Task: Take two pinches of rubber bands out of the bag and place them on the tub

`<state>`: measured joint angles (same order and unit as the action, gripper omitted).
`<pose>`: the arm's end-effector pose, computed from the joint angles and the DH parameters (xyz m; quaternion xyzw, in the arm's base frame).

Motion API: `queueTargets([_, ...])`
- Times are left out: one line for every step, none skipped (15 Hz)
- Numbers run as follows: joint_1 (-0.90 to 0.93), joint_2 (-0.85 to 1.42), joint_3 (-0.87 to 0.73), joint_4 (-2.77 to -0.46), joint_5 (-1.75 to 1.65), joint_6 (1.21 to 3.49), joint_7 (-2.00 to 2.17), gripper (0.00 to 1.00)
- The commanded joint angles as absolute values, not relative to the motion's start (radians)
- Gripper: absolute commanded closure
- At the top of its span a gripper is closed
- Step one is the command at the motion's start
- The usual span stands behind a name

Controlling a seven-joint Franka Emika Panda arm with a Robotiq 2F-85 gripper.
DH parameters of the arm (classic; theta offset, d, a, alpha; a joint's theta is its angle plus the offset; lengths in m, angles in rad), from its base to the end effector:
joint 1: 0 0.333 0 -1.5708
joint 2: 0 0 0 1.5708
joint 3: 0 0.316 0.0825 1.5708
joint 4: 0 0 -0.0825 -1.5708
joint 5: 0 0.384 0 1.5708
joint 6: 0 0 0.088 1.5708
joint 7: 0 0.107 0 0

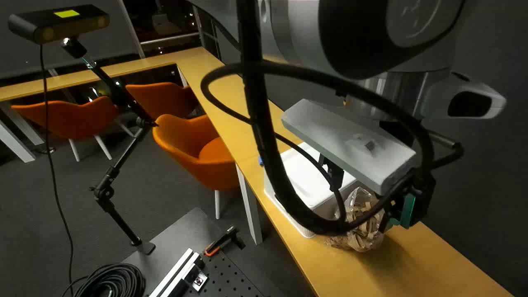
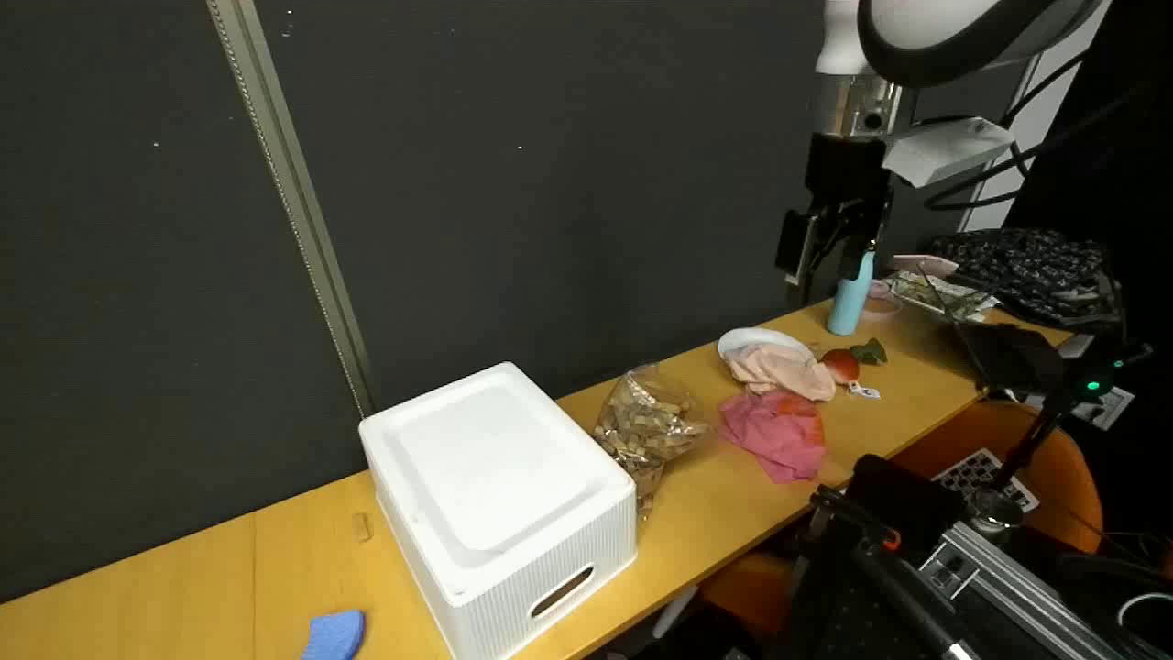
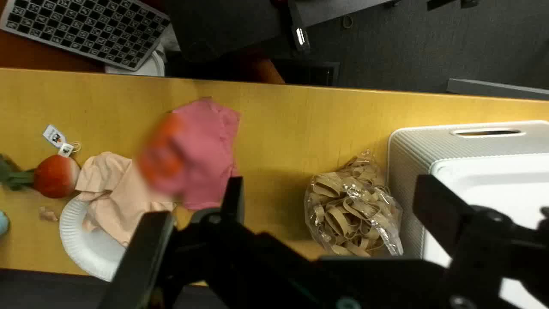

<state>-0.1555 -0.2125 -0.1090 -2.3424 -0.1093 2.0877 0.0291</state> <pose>0.4491 -0.1280 0.4145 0.9923 -0.1169 -0.0253 0.0327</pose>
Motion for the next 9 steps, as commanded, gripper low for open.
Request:
queueTargets([-0.150,-0.212,-0.114,-2.340,-0.110,2.086,0.030,0.00])
queueTargets([-0.150,-0.212,-0.114,-2.340,-0.110,2.086,0.030,0.00])
queueTargets([-0.150,-0.212,-0.114,-2.340,-0.110,2.086,0.030,0.00])
queueTargets([-0.150,-0.212,-0.114,-2.340,-0.110,2.086,0.030,0.00])
queueTargets([-0.150,-0.212,-0.114,-2.340,-0.110,2.086,0.030,0.00])
queueTargets([-0.150,-0.212,-0.114,-2.340,-0.110,2.086,0.030,0.00])
queueTargets([-0.153,-0.170,-0.116,-2.307,-0.125,2.111,0.027,0.00])
queueTargets([-0.154,-0.134,-0.113,-2.275,-0.148,2.133,0.028,0.00])
queueTargets([-0.152,-0.093,-0.110,-2.233,-0.169,2.161,0.022,0.00])
